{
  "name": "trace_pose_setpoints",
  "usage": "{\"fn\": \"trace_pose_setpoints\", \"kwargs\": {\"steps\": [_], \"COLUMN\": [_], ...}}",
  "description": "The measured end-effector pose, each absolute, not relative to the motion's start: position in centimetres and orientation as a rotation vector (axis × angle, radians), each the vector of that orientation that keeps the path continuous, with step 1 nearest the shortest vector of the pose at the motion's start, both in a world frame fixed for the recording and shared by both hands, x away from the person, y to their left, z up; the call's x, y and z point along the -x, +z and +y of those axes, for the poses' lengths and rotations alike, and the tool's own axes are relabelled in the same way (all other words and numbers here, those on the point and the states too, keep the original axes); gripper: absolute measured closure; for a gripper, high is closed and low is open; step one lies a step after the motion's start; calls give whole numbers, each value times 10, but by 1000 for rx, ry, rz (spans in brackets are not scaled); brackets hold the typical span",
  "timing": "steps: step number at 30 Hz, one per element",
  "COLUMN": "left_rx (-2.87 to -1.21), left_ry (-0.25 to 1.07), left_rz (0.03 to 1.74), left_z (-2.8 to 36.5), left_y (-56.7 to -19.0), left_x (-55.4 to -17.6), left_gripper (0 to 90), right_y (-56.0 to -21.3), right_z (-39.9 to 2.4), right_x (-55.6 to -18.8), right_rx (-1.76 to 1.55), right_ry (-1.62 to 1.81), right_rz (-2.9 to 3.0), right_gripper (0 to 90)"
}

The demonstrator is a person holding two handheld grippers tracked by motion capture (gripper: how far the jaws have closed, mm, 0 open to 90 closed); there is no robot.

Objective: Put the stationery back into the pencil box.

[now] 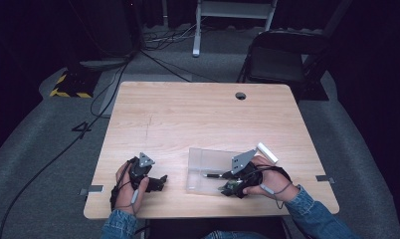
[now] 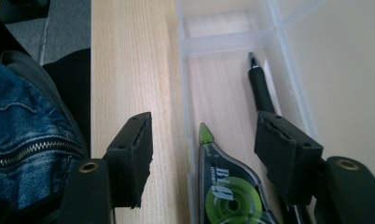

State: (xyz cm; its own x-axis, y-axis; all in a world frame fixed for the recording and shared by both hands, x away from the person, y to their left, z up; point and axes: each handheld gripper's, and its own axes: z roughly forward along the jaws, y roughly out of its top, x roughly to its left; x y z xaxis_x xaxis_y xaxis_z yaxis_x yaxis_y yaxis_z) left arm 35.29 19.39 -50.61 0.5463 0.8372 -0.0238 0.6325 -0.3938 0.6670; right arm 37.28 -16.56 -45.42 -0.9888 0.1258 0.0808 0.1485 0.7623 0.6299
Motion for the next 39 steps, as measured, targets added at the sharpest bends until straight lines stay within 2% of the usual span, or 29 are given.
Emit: {"fn": "trace_pose_setpoints", "kwargs": {"steps": [25, 39], "left_rx": [-2156, -2156], "left_ry": [426, 424], "left_rz": [1183, 1184], "left_z": [194, 194], "left_y": [-506, -506], "left_x": [-354, -354], "left_gripper": [2, 2], "right_y": [-415, -407], "right_z": [-208, -246], "right_x": [-391, -410], "right_rx": [585, 958], "right_ry": [-1329, -1352], "right_rz": [-2900, -2924], "right_gripper": [412, 445]}}
